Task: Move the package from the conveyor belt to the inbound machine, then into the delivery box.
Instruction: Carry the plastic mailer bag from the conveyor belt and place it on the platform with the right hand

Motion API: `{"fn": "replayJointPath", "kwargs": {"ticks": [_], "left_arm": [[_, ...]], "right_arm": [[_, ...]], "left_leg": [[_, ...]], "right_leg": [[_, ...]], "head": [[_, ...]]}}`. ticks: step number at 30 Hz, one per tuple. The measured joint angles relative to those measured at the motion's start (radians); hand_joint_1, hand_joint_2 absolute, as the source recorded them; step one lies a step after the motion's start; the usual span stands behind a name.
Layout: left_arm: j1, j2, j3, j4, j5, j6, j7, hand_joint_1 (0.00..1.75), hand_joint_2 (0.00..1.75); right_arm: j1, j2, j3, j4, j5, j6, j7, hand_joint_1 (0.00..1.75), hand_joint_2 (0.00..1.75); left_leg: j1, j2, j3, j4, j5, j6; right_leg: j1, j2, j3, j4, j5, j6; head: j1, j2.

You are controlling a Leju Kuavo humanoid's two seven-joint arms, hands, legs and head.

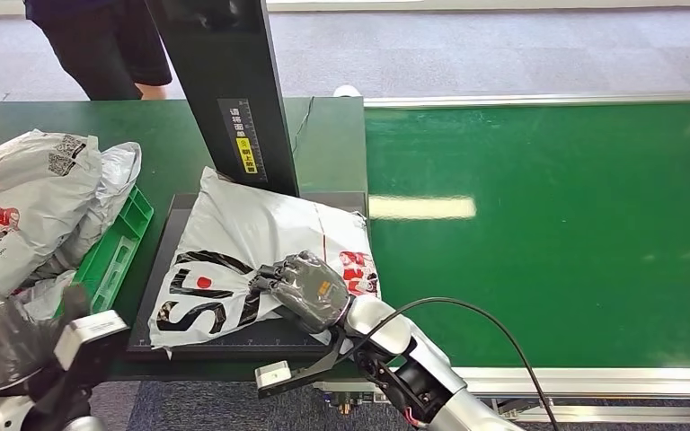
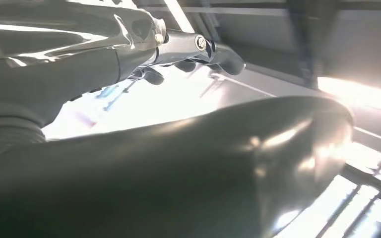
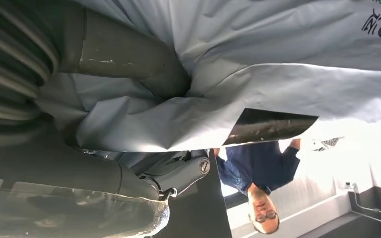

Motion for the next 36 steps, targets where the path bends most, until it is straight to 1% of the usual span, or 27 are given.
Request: {"fn": "replayJointPath", "kwargs": {"ticks": [2, 3, 4, 9, 12, 17, 20, 22, 25, 28, 32, 34, 36], "left_arm": [[0.028, -0.003, 0.039, -0.017, 0.027, -0.009, -0.005, 0.0, 0.0], [0.039, -0.006, 0.055, -0.02, 0.032, -0.012, -0.007, 0.0, 0.0], [0.048, -0.011, 0.068, -0.021, 0.034, -0.016, -0.01, 0.0, 0.0], [0.06, -0.038, 0.098, -0.018, 0.009, -0.032, -0.015, 0.0, 0.0], [0.056, -0.046, 0.101, -0.017, -0.008, -0.046, -0.015, 0.0, 0.0], [0.027, -0.052, 0.093, -0.004, -0.037, -0.066, -0.012, 0.0, 0.0], [0.015, -0.053, 0.085, 0.003, -0.048, -0.068, -0.002, 0.0, 0.0], [0.014, -0.053, 0.084, 0.005, -0.054, -0.072, 0.007, 0.0, 0.0], [0.015, -0.053, 0.084, 0.009, -0.065, -0.082, 0.019, 0.0, 0.0], [0.018, -0.053, 0.084, 0.011, -0.08, -0.088, 0.027, 0.0, 0.0], [0.029, -0.053, 0.074, 0.012, -0.116, -0.113, 0.042, 0.0, 0.0], [0.037, -0.053, 0.065, 0.012, -0.128, -0.125, 0.047, 0.0, 0.0], [0.044, -0.052, 0.056, 0.016, -0.135, -0.129, 0.05, 0.0, 0.0]], "right_arm": [[-0.003, 0.001, 0.0, 0.015, -0.005, -0.011, 0.001, 0.08, 0.87], [-0.004, 0.001, 0.0, 0.021, -0.007, -0.014, 0.003, 0.0, 0.44], [-0.004, 0.001, 0.0, 0.026, -0.008, -0.014, 0.006, 0.0, 0.0], [-0.002, 0.001, -0.005, 0.038, -0.044, -0.003, 0.023, 0.0, 0.0], [0.001, 0.0, -0.019, 0.036, -0.067, -0.019, 0.03, 0.0, 0.0], [0.014, -0.003, -0.049, 0.02, -0.062, -0.037, 0.054, 0.0, 0.0], [0.018, -0.004, -0.064, 0.016, -0.046, -0.052, 0.083, 0.0, 0.0], [0.019, -0.006, -0.078, 0.017, -0.015, -0.08, 0.125, 0.0, 0.0], [0.013, -0.01, -0.11, 0.031, 0.047, -0.138, 0.215, 0.0, 0.0], [-0.005, -0.016, -0.153, 0.071, 0.103, -0.173, 0.291, 0.0, 0.0], [-0.046, -0.037, -0.233, 0.161, 0.222, -0.221, 0.463, 0.0, 0.0], [-0.063, -0.052, -0.278, 0.201, 0.239, -0.229, 0.503, 0.0, 0.0], [-0.075, -0.067, -0.33, 0.234, 0.233, -0.228, 0.508, 0.0, 0.0]], "left_leg": [[0.0, 0.0, 0.0, 0.0, 0.0, 0.0], [0.0, 0.0, 0.0, 0.0, 0.0, 0.0], [0.0, 0.0, 0.0, 0.0, 0.0, 0.0], [0.0, 0.0, 0.0, 0.0, 0.0, 0.0], [0.0, 0.0, 0.001, 0.0, 0.0, 0.0], [0.0, 0.0, 0.001, 0.0, 0.0, 0.0], [0.0, 0.0, 0.001, 0.0, 0.0, 0.0], [0.0, 0.0, 0.001, 0.0, 0.0, 0.0], [0.0, 0.0, 0.001, 0.0, 0.0, 0.0], [0.0, 0.0, 0.001, 0.0, 0.0, 0.0], [-0.001, -0.001, 0.001, 0.001, 0.0, 0.0], [-0.001, -0.001, 0.001, 0.001, 0.0, 0.0], [-0.001, -0.001, 0.001, 0.001, 0.0, 0.0]], "right_leg": [[0.0, 0.0, 0.0, 0.0, 0.0, 0.0], [0.0, 0.0, 0.0, 0.0, 0.0, 0.0], [0.0, 0.0, 0.0, 0.0, 0.0, 0.0], [0.0, 0.0, 0.001, 0.0, 0.0, 0.0], [0.0, 0.0, 0.001, 0.0, 0.0, 0.0], [0.0, 0.0, 0.0, 0.0, 0.0, 0.0], [0.0, 0.0, 0.0, 0.0, 0.0, 0.0], [0.0, 0.0, 0.0, 0.0, 0.0, 0.0], [0.0, 0.0, 0.001, 0.0, 0.0, 0.0], [0.0, 0.0, 0.001, 0.0, 0.0, 0.0], [-0.001, -0.001, 0.001, 0.0, 0.0, 0.0], [-0.001, -0.001, 0.001, 0.0, 0.0, 0.0], [-0.001, -0.001, 0.001, 0.0, 0.0, 0.0]], "head": [[0.0, 0.0], [0.0, 0.0], [0.0, 0.0], [0.0, 0.0], [0.0, 0.0], [0.0, 0.0], [0.0, 0.0], [0.0, 0.0], [0.0, 0.0], [0.0, 0.0], [0.0, 0.0], [0.0, 0.0], [0.0, 0.0]]}}
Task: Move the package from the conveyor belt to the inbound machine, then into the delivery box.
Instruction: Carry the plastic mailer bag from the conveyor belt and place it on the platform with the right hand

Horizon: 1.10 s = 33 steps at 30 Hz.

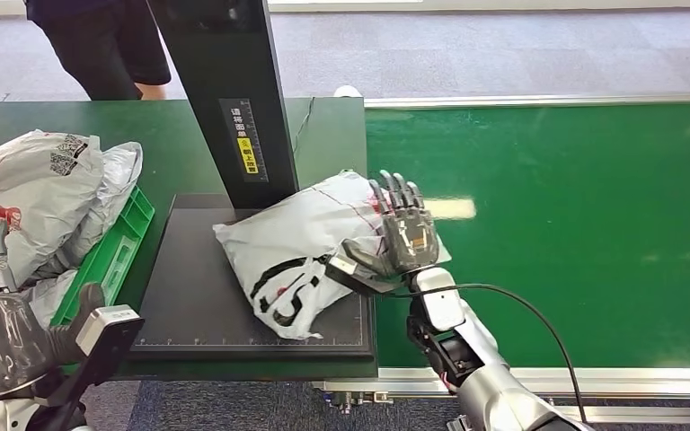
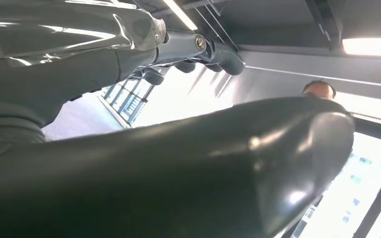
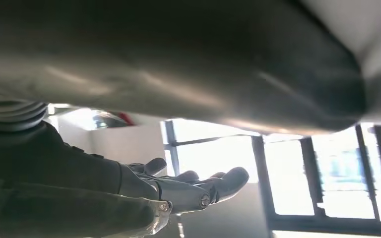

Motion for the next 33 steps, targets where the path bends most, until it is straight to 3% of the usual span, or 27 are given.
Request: {"fn": "replayJointPath", "kwargs": {"ticks": [10, 26, 29, 33], "left_arm": [[0.017, 0.014, -0.035, 0.028, 0.013, 0.001, 0.004, 0.0, 0.0], [-0.021, 0.025, -0.063, 0.087, 0.035, 0.019, -0.014, 0.0, 0.0], [-0.035, 0.026, -0.068, 0.098, 0.037, 0.016, -0.017, 0.0, 0.0], [-0.046, 0.028, -0.075, 0.111, 0.036, 0.017, -0.019, 0.0, 0.0]], "right_arm": [[0.003, -0.041, -0.199, 0.046, -0.025, 0.008, -0.109, 0.0, 0.0], [0.013, -0.025, -0.262, 0.045, -0.076, 0.053, -0.239, 0.0, 0.0], [0.011, -0.021, -0.272, 0.045, -0.078, 0.049, -0.22, 0.0, 0.0], [0.0, -0.022, -0.29, 0.049, -0.005, 0.01, -0.04, 0.0, 0.0]], "left_leg": [[0.0, 0.0, 0.0, 0.0, 0.0, 0.0], [0.0, 0.0, 0.0, 0.0, 0.0, 0.0], [0.0, 0.0, 0.0, 0.0, 0.0, 0.0], [0.0, 0.0, 0.0, 0.0, 0.0, 0.0]], "right_leg": [[0.0, 0.0, 0.0, 0.0, 0.0, 0.0], [0.0, 0.0, 0.0, 0.0, 0.0, 0.0], [0.0, 0.0, 0.0, 0.0, 0.0, 0.0], [0.0, 0.0, 0.0, 0.0, 0.0, 0.0]], "head": [[0.0, 0.0], [0.0, 0.0], [0.0, 0.0], [0.0, 0.0]]}}
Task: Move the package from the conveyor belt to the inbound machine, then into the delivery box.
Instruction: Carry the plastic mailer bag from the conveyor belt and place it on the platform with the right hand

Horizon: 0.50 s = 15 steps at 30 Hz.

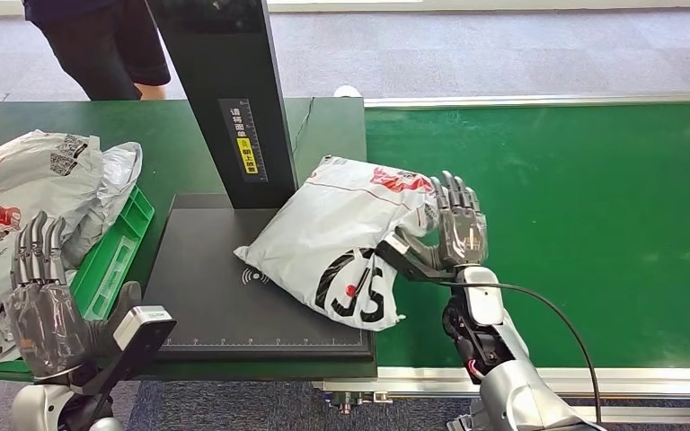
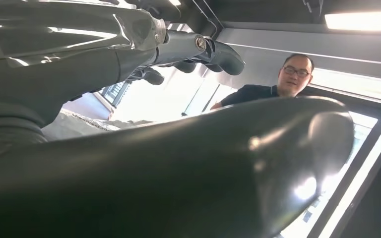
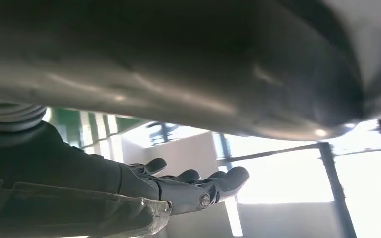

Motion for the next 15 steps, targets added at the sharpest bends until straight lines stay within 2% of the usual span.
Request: {"fn": "replayJointPath", "kwargs": {"ticks": [2, 5, 9, 15], "left_arm": [[-0.003, 0.0, -0.007, 0.006, -0.004, 0.001, 0.0, 0.0, 0.0], [-0.003, 0.001, -0.018, 0.011, -0.013, 0.004, 0.002, 0.0, 0.0], [-0.001, 0.001, -0.025, 0.015, -0.017, 0.008, 0.01, 0.0, 0.0], [0.004, -0.001, -0.029, 0.022, -0.022, 0.017, 0.012, 0.0, 0.0]], "right_arm": [[-0.009, -0.006, -0.016, 0.008, 0.03, -0.019, 0.077, 0.0, 0.0], [-0.018, -0.024, -0.053, 0.021, 0.039, -0.042, 0.11, 0.0, 0.0], [-0.011, -0.047, -0.135, 0.005, 0.045, -0.047, 0.09, 0.0, 0.0], [0.02, -0.058, -0.339, -0.09, 0.057, -0.047, 0.01, 0.0, 0.0]], "left_leg": [[0.0, 0.0, 0.0, 0.0, 0.0, 0.0], [0.0, 0.0, 0.0, 0.0, 0.0, 0.0], [0.0, -0.001, 0.0, 0.0, 0.0, 0.0], [0.0, -0.001, 0.0, 0.0, 0.0, 0.0]], "right_leg": [[0.0, 0.0, 0.0, 0.0, 0.0, 0.0], [0.0, 0.0, 0.0, 0.0, 0.0, 0.0], [0.0, 0.0, 0.0, 0.0, 0.0, 0.0], [0.0, 0.0, 0.0, 0.0, 0.0, 0.0]], "head": [[0.0, 0.0], [0.0, 0.0], [0.0, 0.0], [0.0, 0.0]]}}
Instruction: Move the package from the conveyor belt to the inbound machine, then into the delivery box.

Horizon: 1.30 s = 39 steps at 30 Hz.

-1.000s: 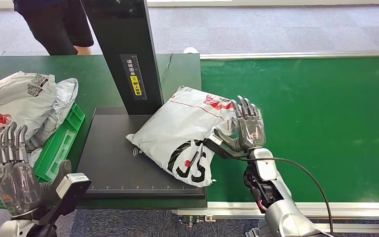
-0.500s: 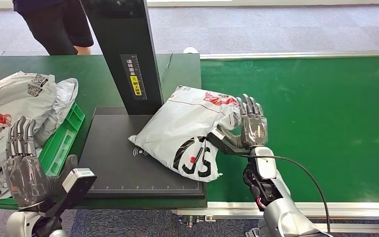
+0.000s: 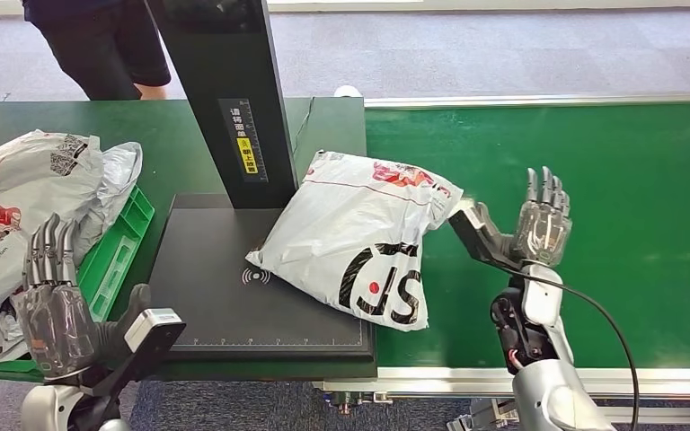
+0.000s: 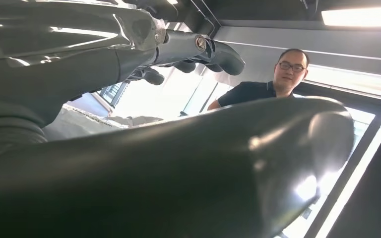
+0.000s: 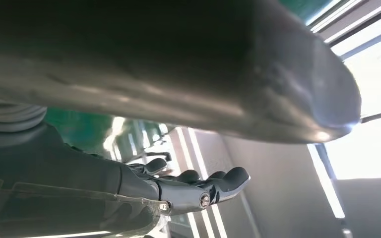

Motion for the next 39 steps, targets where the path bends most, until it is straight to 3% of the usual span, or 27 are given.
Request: {"fn": "replayJointPath", "kwargs": {"ticks": [4, 8, 11, 16, 25, 30, 35, 39], "left_arm": [[0.002, -0.004, -0.008, 0.008, -0.008, 0.007, 0.0, 0.0, 0.0], [0.0, -0.01, -0.017, 0.017, -0.025, 0.004, 0.0, 0.0, 0.0], [-0.011, -0.012, -0.027, 0.03, -0.046, -0.019, -0.001, 0.0, 0.0], [-0.078, -0.01, -0.064, 0.088, -0.088, -0.09, -0.016, 0.0, 0.0], [-0.368, -0.009, -0.138, 0.383, -0.1, -0.098, -0.028, 0.0, 0.0], [-0.624, -0.009, -0.174, 0.689, -0.087, -0.057, -0.05, 0.0, 0.0], [-0.833, -0.037, -0.208, 0.961, -0.102, -0.036, -0.06, 0.0, 0.0], [-0.92, -0.074, -0.239, 1.093, -0.12, -0.009, -0.074, 0.0, 0.0]], "right_arm": [[0.015, 0.0, -0.106, -0.041, 0.039, 0.0, 0.005, 0.0, 0.0], [0.022, 0.002, -0.177, -0.06, 0.125, 0.0, 0.072, 0.0, 0.0], [0.022, -0.001, -0.217, -0.059, 0.168, 0.0, 0.116, 0.0, 0.0], [0.007, -0.008, -0.246, -0.036, 0.183, 0.0, 0.12, 0.0, 0.0], [-0.044, 0.019, -0.235, 0.049, 0.191, 0.0, 0.11, 0.0, 0.0], [-0.054, 0.031, -0.211, 0.085, 0.183, 0.0, 0.108, 0.0, 0.0], [-0.053, 0.032, -0.194, 0.098, 0.173, 0.0, 0.102, 0.0, 0.0], [-0.045, 0.033, -0.193, 0.101, 0.166, 0.0, 0.085, 0.0, 0.0]], "left_leg": [[0.0, 0.001, 0.0, 0.0, 0.0, 0.0], [0.0, 0.0, 0.0, 0.0, 0.0, 0.0], [0.0, 0.0, 0.0, 0.0, 0.0, 0.0], [0.0, 0.0, 0.0, 0.0, 0.0, 0.0], [0.0, -0.001, 0.0, 0.001, 0.003, 0.001], [0.0, -0.005, -0.001, 0.001, 0.005, 0.001], [0.0, -0.004, -0.002, 0.002, 0.005, 0.002], [0.0, -0.005, -0.003, 0.002, 0.005, 0.002]], "right_leg": [[0.0, 0.0, 0.0, 0.0, 0.0, 0.0], [0.0, 0.0, 0.0, 0.0, 0.0, 0.0], [0.0, 0.0, 0.0, 0.0, 0.0, 0.0], [0.0, 0.0, 0.0, 0.0, 0.0, 0.0], [0.0, -0.001, 0.0, 0.0, 0.002, 0.001], [0.0, -0.006, 0.0, 0.0, 0.003, 0.001], [0.0, -0.005, 0.0, 0.0, 0.003, 0.002], [0.0, -0.005, 0.0, 0.0, 0.003, 0.002]], "head": [[0.0, 0.0], [0.0, 0.0], [0.0, 0.0], [0.0, 0.0], [0.0, 0.0], [0.0, 0.0], [0.0, 0.0], [0.0, 0.0]]}}
